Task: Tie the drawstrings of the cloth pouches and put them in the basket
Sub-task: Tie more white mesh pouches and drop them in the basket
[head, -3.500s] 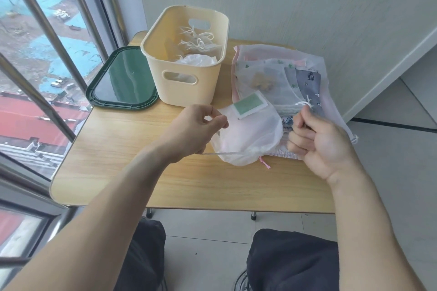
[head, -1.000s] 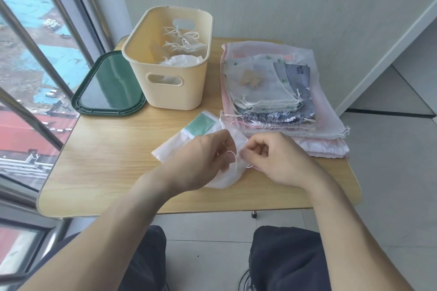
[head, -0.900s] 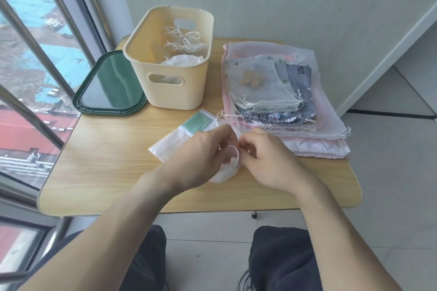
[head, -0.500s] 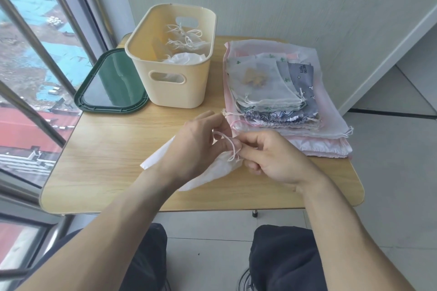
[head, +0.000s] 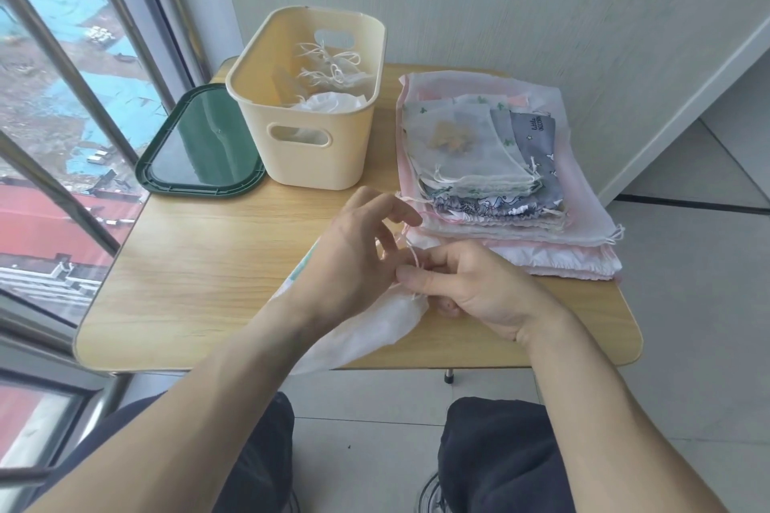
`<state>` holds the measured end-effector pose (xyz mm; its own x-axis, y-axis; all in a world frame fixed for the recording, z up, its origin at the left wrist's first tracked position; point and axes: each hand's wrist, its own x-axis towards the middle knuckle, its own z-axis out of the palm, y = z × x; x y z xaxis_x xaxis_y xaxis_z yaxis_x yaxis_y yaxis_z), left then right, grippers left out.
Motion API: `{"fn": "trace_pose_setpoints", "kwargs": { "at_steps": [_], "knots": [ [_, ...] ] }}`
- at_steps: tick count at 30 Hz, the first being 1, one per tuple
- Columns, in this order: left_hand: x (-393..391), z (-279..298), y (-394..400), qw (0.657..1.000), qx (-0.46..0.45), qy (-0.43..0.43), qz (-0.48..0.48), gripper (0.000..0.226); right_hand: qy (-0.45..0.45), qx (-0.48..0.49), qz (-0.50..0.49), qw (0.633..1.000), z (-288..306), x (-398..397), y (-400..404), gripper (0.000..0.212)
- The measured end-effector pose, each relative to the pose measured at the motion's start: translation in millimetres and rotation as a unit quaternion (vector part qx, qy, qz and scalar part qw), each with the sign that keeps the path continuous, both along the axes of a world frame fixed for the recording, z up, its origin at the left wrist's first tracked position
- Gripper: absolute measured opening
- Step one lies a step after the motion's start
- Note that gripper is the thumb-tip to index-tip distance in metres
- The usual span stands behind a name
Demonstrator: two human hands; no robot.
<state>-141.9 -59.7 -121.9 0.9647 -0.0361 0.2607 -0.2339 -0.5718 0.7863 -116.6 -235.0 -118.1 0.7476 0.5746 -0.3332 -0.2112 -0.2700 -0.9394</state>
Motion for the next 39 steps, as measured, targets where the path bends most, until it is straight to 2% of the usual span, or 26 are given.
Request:
{"fn": "trace_pose_setpoints", "kwargs": {
  "at_steps": [4, 6, 7, 9, 11, 15, 18, 20, 22, 25, 28, 32, 39],
  "knots": [
    [3, 2, 5, 0.991, -0.086, 0.092, 0.055, 0.031, 0.006, 0.004, -0.005, 1.000, -3, 1, -2, 0.017],
    [4, 4, 8, 0.980, -0.118, 0.137, 0.080, 0.019, 0.006, 0.013, -0.014, 1.000, -3, 2, -4, 0.022],
    [4, 6, 9, 0.974, -0.137, 0.164, 0.077, 0.014, 0.008, 0.020, -0.021, 1.000, -3, 3, -4, 0.022],
    [2, 10, 10, 0.959, -0.171, 0.222, 0.037, 0.024, 0.001, 0.026, -0.037, 0.999, -2, 3, -3, 0.023],
    [0, 12, 12, 0.954, -0.146, 0.259, -0.028, 0.031, -0.016, 0.018, -0.046, 0.999, -4, 4, -3, 0.027],
    [-4, 9, 13, 0.946, -0.024, 0.280, -0.163, 0.030, -0.079, -0.021, -0.049, 0.996, -5, 3, -4, 0.035],
    [-4, 10, 15, 0.951, 0.002, 0.261, -0.165, 0.052, -0.075, 0.002, -0.061, 0.995, -3, 2, -2, 0.033],
    [-3, 11, 18, 0.955, 0.005, 0.256, -0.152, 0.046, -0.083, 0.009, -0.075, 0.994, -1, 2, -2, 0.033],
    [-1, 12, 23, 0.959, 0.046, 0.247, -0.134, 0.028, -0.118, 0.012, -0.085, 0.989, -3, 5, -3, 0.032],
    [1, 15, 26, 0.963, 0.080, 0.242, -0.093, 0.032, -0.141, 0.015, -0.097, 0.985, -4, 7, -4, 0.033],
    [1, 15, 25, 0.961, -0.010, 0.262, -0.090, 0.038, -0.172, 0.011, -0.080, 0.982, -4, 7, 0, 0.034],
    [-2, 18, 17, 0.942, -0.082, 0.299, -0.130, 0.061, -0.187, 0.025, -0.051, 0.981, -8, 5, 7, 0.043],
    [-5, 22, 18, 0.888, -0.186, 0.387, -0.167, 0.045, -0.171, 0.027, -0.061, 0.983, -3, 1, 9, 0.033]
  ]
}}
